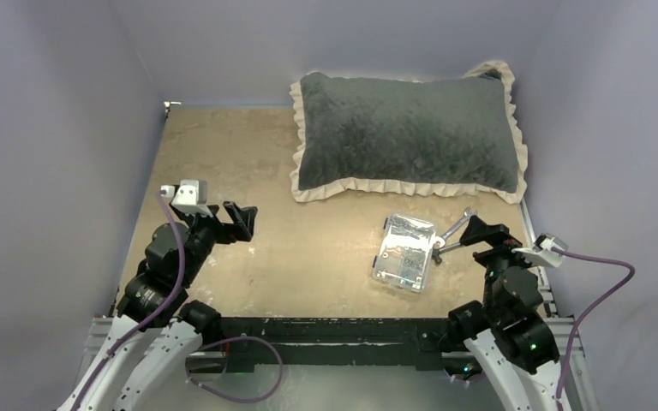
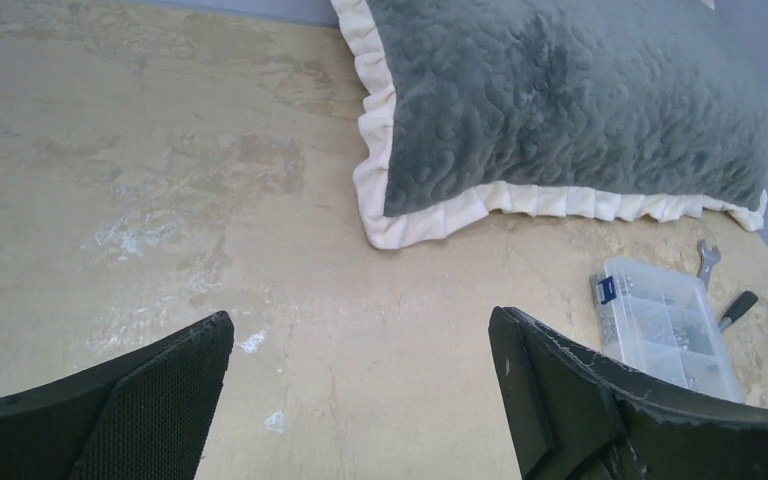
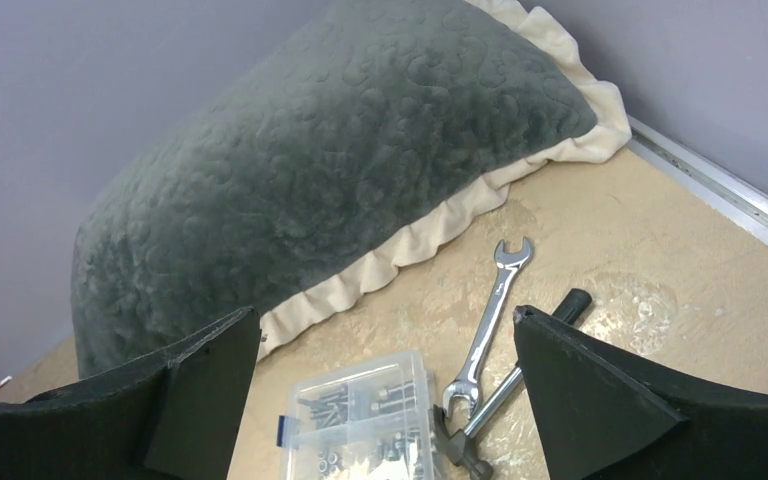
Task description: Remove the pillowcase from the pillow
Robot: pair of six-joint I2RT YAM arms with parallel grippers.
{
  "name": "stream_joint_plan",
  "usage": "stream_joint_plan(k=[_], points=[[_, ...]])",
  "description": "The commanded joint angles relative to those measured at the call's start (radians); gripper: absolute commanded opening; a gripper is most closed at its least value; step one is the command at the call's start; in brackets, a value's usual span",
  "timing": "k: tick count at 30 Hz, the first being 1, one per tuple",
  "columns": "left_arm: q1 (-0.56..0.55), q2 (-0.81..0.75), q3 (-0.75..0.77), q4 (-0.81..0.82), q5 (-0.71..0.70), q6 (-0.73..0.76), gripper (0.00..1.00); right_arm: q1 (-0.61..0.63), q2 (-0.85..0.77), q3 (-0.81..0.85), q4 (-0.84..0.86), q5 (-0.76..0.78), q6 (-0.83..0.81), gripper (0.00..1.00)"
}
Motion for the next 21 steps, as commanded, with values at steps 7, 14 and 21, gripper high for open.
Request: stream_joint_plan(k=[7, 14, 21], points=[[-0.02, -0.018, -0.021, -0.004, -0.053, -0.056, 0.99, 0.0, 0.004, 0.002, 0.0, 0.029, 0.024, 0.99], [-0.02, 0.128, -0.022, 0.037, 0.023, -0.082, 0.99, 0.0, 0.018, -0.008, 0.017, -0.03, 0.011, 0.99], [-0.019, 0.482, 0.136, 0.118, 0.142, -0.122, 0.99, -0.001, 0.02, -0.015, 0.036, -0.061, -0.01, 0.99]])
